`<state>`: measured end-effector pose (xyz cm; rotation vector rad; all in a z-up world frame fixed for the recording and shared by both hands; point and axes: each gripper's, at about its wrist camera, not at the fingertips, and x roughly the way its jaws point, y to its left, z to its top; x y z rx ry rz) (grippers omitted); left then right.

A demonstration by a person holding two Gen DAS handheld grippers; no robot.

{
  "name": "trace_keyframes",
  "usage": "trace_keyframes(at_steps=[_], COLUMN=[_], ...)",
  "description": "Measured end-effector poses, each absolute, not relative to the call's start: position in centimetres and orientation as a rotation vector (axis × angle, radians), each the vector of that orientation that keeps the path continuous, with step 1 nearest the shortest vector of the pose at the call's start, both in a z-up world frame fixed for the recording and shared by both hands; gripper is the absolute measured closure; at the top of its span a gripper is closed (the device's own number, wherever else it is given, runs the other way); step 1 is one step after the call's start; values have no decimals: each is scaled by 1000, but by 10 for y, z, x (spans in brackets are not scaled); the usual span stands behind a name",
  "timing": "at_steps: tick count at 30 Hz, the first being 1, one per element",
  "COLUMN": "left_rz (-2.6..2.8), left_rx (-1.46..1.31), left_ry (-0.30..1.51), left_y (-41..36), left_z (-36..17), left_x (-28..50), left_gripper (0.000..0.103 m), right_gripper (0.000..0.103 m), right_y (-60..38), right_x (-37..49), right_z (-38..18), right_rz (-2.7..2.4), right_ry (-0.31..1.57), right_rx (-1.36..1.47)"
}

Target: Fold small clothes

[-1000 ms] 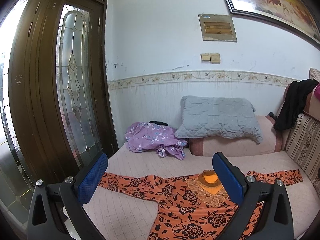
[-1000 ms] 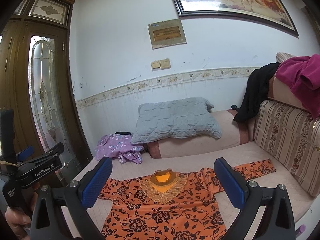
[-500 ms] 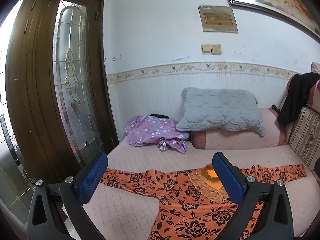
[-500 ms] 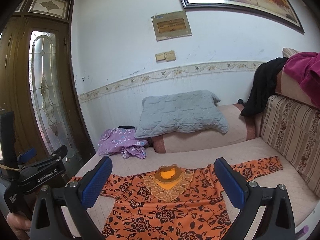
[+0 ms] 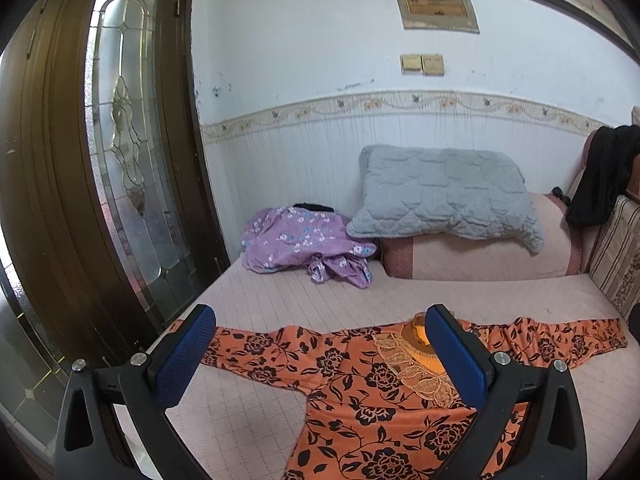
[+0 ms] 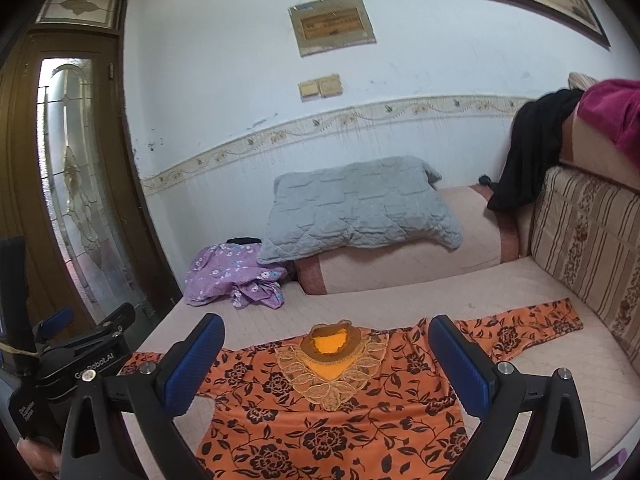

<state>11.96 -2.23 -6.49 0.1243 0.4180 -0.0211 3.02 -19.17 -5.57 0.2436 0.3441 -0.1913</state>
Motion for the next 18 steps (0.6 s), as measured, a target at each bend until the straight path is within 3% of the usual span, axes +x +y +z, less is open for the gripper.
trace_keyframes(at_steps=[5,10,16,18], left_rz=[-31,-117,-65,-70], left_rx=[144,168,227,254], left_ry=[506,794,1009,1039], left_y=[-42,-70,-82,-87], left_z=[-105,-207,-319,-335], left_x=[164,240,288,297], left_gripper=[0,0,0,0], right_gripper=[0,0,1,11], right_y=[-221,-315,-518,-561], right_x=[58,84,74,68], right_z=[-86,-148,-277,-309], right_rz=[-223,-255,-492,-525], right_ry=[390,422,450,432], right_rx=[285,427,955,1100])
